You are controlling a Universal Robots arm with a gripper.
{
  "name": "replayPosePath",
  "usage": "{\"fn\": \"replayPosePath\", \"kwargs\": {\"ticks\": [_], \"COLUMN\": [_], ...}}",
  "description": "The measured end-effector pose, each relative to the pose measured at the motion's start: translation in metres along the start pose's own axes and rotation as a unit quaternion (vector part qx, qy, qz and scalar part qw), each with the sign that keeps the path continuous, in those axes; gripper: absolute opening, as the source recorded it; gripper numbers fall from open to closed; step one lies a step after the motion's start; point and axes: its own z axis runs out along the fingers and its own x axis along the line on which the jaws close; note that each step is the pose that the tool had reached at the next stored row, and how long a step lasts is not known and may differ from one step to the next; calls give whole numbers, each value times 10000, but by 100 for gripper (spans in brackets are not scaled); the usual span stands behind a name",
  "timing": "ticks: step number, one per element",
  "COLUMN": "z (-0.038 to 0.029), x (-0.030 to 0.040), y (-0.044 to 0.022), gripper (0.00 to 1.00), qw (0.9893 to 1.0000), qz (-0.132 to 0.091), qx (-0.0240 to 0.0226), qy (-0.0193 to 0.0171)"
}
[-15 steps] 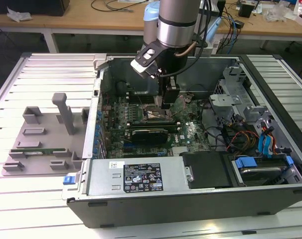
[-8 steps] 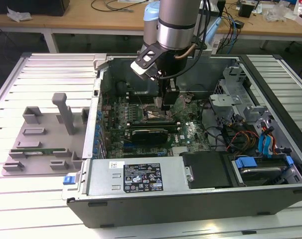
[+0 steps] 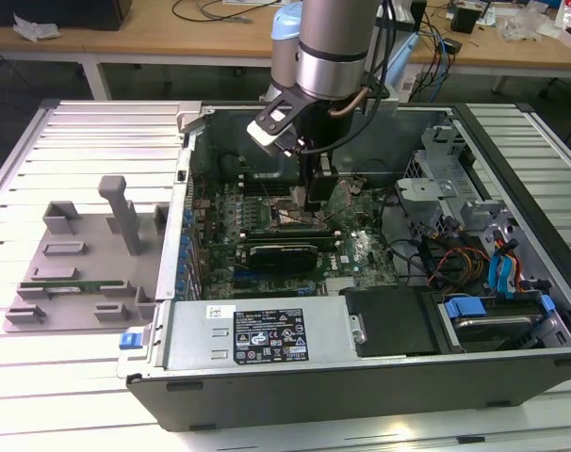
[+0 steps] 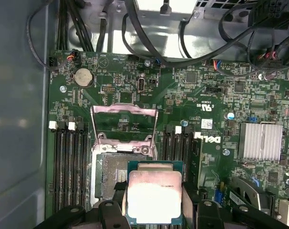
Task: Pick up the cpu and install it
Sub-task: 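Place the cpu into insertion slot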
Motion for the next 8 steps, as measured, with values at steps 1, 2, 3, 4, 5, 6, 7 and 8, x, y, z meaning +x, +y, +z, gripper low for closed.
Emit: {"fn": "replayPosePath", "kwargs": {"ticks": [1,2,3,4,5,6,7,8], "z": [10,16,21,31,40,47,57,69], "x": [15,31,48,83,100,114,132,147], "y": [1,2,2,-3,-11,-17,-27,-36], "gripper": [55,55,55,55,55,55,55,55], "qw": [10000,10000,10000,10000,10000,10000,10000,10000], "qz": [-1,-1,-1,-1,-1,-1,-1,-1], "qx": [0,0,0,0,0,0,0,0], "qy": [1,1,1,0,1,1,-1,-3]}}
